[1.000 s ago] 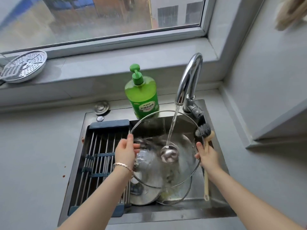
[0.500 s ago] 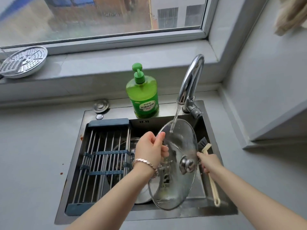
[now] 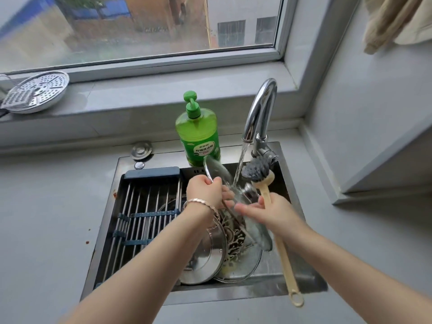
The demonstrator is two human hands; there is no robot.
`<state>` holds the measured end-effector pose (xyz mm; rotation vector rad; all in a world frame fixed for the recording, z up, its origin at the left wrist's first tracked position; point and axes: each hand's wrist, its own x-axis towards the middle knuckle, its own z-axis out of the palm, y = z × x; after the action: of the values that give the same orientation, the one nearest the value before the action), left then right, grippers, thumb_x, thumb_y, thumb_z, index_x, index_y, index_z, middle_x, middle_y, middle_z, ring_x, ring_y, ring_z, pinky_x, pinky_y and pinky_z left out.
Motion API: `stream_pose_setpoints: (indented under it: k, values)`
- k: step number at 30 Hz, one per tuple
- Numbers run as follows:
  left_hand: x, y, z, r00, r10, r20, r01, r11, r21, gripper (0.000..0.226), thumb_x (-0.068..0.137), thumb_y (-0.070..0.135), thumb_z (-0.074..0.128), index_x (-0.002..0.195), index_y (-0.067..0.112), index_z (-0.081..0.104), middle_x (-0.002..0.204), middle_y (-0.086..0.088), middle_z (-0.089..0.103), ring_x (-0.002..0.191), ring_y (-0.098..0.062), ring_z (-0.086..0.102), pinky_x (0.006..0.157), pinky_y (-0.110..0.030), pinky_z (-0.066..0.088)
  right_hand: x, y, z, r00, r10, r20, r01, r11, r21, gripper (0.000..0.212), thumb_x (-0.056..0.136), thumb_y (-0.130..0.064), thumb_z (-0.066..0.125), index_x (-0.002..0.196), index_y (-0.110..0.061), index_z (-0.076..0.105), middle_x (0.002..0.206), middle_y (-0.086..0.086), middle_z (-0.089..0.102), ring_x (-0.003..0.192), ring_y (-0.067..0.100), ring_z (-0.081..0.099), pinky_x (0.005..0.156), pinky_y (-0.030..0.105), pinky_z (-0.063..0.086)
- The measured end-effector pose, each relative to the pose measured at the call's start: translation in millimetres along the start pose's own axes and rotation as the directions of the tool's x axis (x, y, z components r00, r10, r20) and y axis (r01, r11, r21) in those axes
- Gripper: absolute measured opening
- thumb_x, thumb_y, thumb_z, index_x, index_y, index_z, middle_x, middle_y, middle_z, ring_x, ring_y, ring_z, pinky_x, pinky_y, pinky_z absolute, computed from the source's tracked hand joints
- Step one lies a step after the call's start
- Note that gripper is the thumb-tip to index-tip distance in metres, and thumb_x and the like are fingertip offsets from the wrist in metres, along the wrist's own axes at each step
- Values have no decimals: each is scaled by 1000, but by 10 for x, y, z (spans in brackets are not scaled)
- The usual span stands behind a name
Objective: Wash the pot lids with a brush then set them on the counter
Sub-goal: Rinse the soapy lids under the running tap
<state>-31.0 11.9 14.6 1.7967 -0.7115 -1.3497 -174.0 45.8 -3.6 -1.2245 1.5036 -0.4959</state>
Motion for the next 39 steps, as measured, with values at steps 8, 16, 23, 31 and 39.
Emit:
stream_pose_setpoints:
  k: [8,16,23,31,39]
  values:
    - [-158,213,25,980,-179,84,192,965,-178,10,89,0,47,80,-4,49,70,-22,62,62,-31,67,61,-41,59,-69,73,90,860,-442,-254,344,871,-350,19,83,-11,66,86,-16,49,67,-12,53,64,14,56,57,25,41]
    - [91,-492,-269,982,-139,124,118,980,163,14,96,21,47,90,12,56,84,-5,52,79,-18,53,70,-30,48,137,436,-41,861,-108,-496,149,988,42,39,77,4,67,66,-20,39,68,4,63,77,19,68,74,33,51]
    - [206,-1033,-573,912,-409,40,393,896,208,22,97,26,42,106,9,52,93,-10,54,84,-21,52,76,-34,43,243,797,-160,829,398,-391,-83,780,620,39,78,14,63,79,-14,37,87,25,65,75,32,68,67,41,59]
    - [277,-793,-712,940,-301,163,323,937,-133,34,101,35,30,104,13,55,94,-15,65,80,-28,63,75,-43,51,275,994,95,827,562,23,-276,369,887,20,82,19,52,88,1,44,75,27,65,56,28,69,51,35,58]
    - [91,-438,-930,986,150,77,-150,989,3,26,98,28,36,101,19,60,94,-6,70,78,-16,71,68,-32,59,358,937,556,896,437,77,-202,246,948,39,81,12,60,104,-12,40,72,20,70,65,24,71,51,26,56]
